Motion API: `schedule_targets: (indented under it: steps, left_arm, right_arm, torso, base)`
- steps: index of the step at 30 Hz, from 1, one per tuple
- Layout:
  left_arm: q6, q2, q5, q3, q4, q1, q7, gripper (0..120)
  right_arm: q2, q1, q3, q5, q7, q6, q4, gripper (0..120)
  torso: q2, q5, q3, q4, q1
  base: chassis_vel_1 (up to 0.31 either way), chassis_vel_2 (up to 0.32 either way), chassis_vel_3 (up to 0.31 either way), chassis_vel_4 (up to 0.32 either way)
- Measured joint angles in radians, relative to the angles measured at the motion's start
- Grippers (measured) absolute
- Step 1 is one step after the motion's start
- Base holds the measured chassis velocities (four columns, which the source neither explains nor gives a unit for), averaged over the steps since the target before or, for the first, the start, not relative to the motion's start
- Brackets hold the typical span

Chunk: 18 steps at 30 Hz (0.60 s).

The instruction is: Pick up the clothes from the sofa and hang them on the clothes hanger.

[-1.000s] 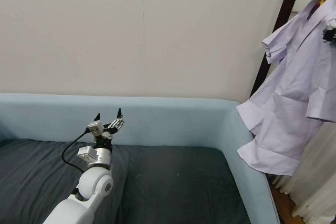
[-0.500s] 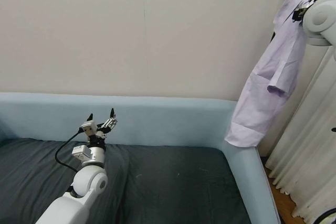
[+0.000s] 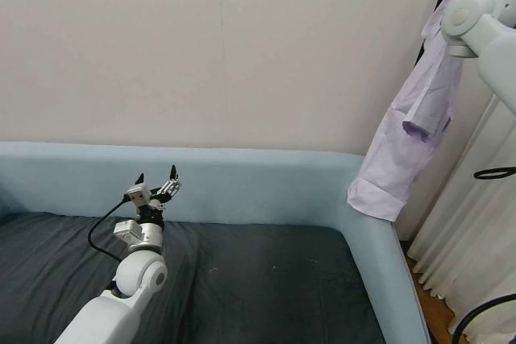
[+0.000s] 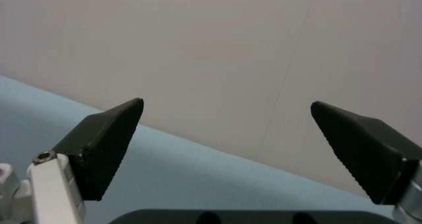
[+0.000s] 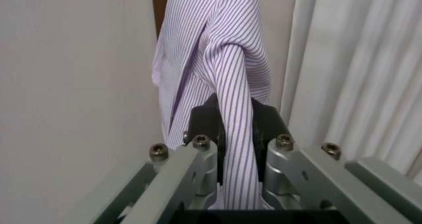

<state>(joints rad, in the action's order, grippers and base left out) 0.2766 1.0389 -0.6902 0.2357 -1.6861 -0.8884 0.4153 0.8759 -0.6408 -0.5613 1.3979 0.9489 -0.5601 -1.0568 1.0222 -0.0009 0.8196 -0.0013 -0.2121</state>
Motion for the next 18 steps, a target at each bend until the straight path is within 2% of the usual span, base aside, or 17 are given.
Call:
schedule_targets:
  steps: [10, 13, 18]
  left_arm:
    - [0.0, 0.023, 0.004, -0.007, 0.005, 0.005, -0.001, 100]
    - [0.0, 0.022, 0.005, -0.005, 0.0, 0.0, -0.002, 100]
    - [0.001, 0.009, 0.005, 0.006, -0.012, -0.007, -0.001, 100]
  right_arm:
    - [0.042, 0.005, 0.03, 0.003, 0.008, 0.02, 0.082, 7]
    - [0.093, 0.004, 0.043, -0.011, 0.0, 0.034, 0.156, 7]
    - [0.128, -0.012, 0.047, -0.037, -0.014, 0.04, 0.219, 7]
  torso:
    - [0.0, 0.0001, 0.0, -0.0003, 0.0]
    - [0.0, 0.0001, 0.0, 0.0003, 0.0]
    - [0.0, -0.0001, 0.0, 0.0001, 0.0]
  base:
    - [0.0, 0.0, 0.0, 0.0]
    - [0.0, 0.0, 0.0, 0.0]
    - [0.0, 0.0, 0.0, 0.0]
